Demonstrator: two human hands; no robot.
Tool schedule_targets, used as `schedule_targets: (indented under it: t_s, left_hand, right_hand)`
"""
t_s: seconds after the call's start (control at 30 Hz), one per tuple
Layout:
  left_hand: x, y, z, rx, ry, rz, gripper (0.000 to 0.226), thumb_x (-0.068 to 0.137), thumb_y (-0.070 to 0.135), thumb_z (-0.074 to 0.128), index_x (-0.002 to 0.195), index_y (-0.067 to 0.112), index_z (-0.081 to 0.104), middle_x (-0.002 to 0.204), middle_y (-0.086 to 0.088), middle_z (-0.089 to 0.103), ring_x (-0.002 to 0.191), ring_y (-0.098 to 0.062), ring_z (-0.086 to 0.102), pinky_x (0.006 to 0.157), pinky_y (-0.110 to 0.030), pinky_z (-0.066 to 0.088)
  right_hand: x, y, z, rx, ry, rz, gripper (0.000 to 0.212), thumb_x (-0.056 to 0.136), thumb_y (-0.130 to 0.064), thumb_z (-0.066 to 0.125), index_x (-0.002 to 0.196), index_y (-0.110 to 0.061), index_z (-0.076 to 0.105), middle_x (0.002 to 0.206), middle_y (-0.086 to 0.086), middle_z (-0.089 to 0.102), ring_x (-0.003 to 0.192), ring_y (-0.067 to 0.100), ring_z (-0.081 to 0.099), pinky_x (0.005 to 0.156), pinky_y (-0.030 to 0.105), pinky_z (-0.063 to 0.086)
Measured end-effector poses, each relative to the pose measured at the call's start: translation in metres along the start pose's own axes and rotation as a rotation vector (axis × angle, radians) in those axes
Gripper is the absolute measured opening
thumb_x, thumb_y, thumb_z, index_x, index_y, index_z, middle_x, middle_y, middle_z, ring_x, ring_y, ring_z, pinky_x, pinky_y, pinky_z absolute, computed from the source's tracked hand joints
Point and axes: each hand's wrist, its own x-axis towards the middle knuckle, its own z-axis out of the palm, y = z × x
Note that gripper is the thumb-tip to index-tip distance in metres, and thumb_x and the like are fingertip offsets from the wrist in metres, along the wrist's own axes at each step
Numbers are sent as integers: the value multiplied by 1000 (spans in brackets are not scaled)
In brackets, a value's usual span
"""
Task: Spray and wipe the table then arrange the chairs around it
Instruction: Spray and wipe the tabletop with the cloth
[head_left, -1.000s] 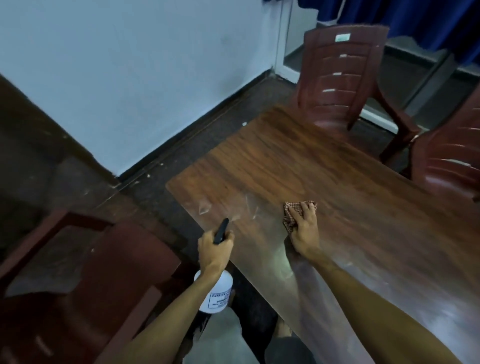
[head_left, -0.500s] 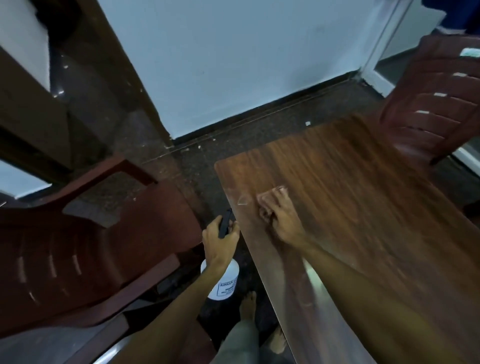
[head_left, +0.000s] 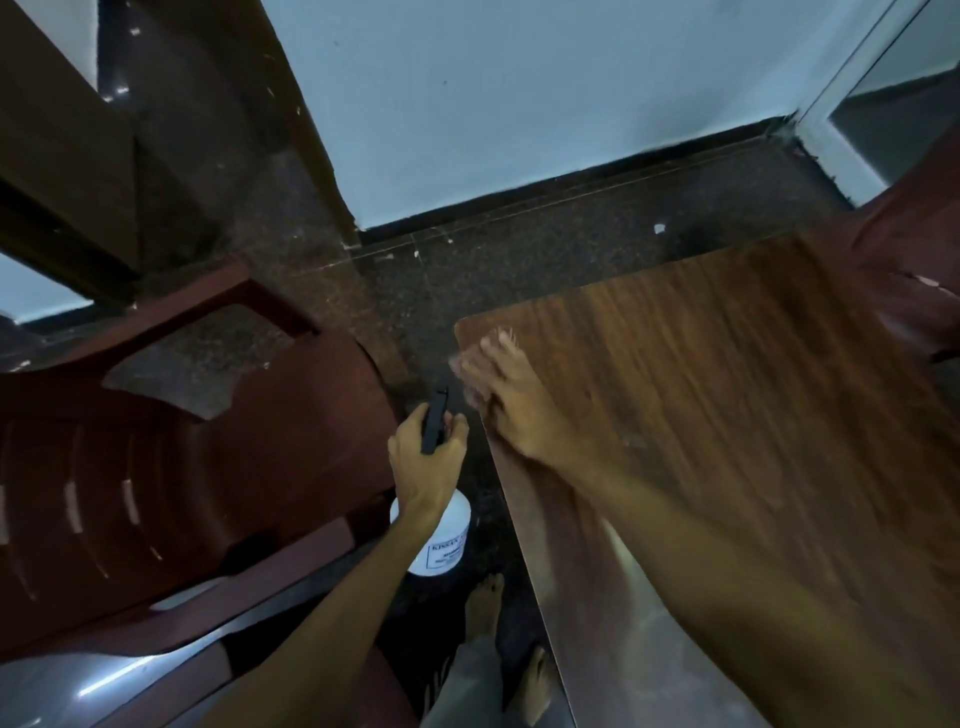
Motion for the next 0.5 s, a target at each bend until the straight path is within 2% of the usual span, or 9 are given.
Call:
schedule_targets:
  t_s: [0.1, 0.17, 0.23, 0.27, 0.37, 0.4, 0.43, 0.5]
  left_hand:
    - [-2, 4, -2, 7, 7, 13, 28, 93, 20, 73, 70, 18, 57, 55, 3, 52, 55, -34, 54, 57, -60, 58]
    - [-5, 1, 0, 24, -10, 23, 30, 93, 24, 73, 69, 19, 56, 53, 7, 50, 54, -28, 53, 59, -60, 59]
    - [-11, 1, 3, 46, -20, 36, 30, 90, 34, 71, 68, 23, 53, 52, 8, 52, 56, -33, 56, 63, -62, 59]
    - [-15, 2, 4, 54, -20, 41, 30, 88, 37, 70, 67, 25, 53, 52, 7, 52, 56, -35, 56, 64, -63, 58]
    - [-31, 8, 5, 31, -14, 69, 28, 86, 36, 69, 67, 22, 54, 54, -2, 50, 52, -27, 49, 58, -61, 57]
    - [-38, 10, 6, 29, -19, 81, 28, 85, 37, 68, 67, 21, 54, 54, -1, 50, 53, -26, 48, 59, -61, 57]
    - [-44, 11, 7, 40, -29, 96, 28, 84, 40, 67, 67, 23, 53, 54, 1, 51, 55, -27, 50, 62, -62, 58]
    - [-62, 13, 12, 64, -56, 123, 26, 84, 43, 66, 67, 28, 54, 54, 5, 53, 60, -32, 56, 69, -64, 59]
  right_hand:
    - [-39, 4, -3, -10, -123, -117, 61, 93, -20, 55, 153, -23, 40, 165, 11, 20, 155, 31, 3, 125, 44, 8]
    - [-31, 10, -11, -25, -84, -19, 57, 95, -23, 47, 152, -22, 41, 164, 13, 22, 154, 33, 6, 126, 45, 8]
    - [-18, 9, -19, 45, 29, 184, 60, 91, -10, 47, 150, -20, 43, 162, 16, 25, 154, 35, 8, 125, 51, 11]
    - [-23, 1, -17, 48, 49, 191, 60, 91, -10, 49, 150, -20, 44, 162, 16, 25, 154, 36, 8, 125, 53, 13]
    - [-82, -12, -6, 10, -98, -99, 58, 97, -36, 39, 153, -22, 39, 164, 14, 22, 154, 33, 7, 125, 48, 11]
    - [-93, -2, -16, -5, -98, -131, 59, 96, -40, 37, 153, -25, 40, 164, 13, 23, 154, 33, 9, 125, 46, 11]
    - [-97, 15, -22, -20, -44, -84, 57, 96, -39, 38, 150, -25, 44, 162, 14, 27, 153, 35, 14, 125, 44, 12]
    - [-106, 45, -43, 21, 145, 195, 52, 91, -20, 45, 142, -19, 55, 154, 20, 39, 146, 43, 27, 124, 42, 14]
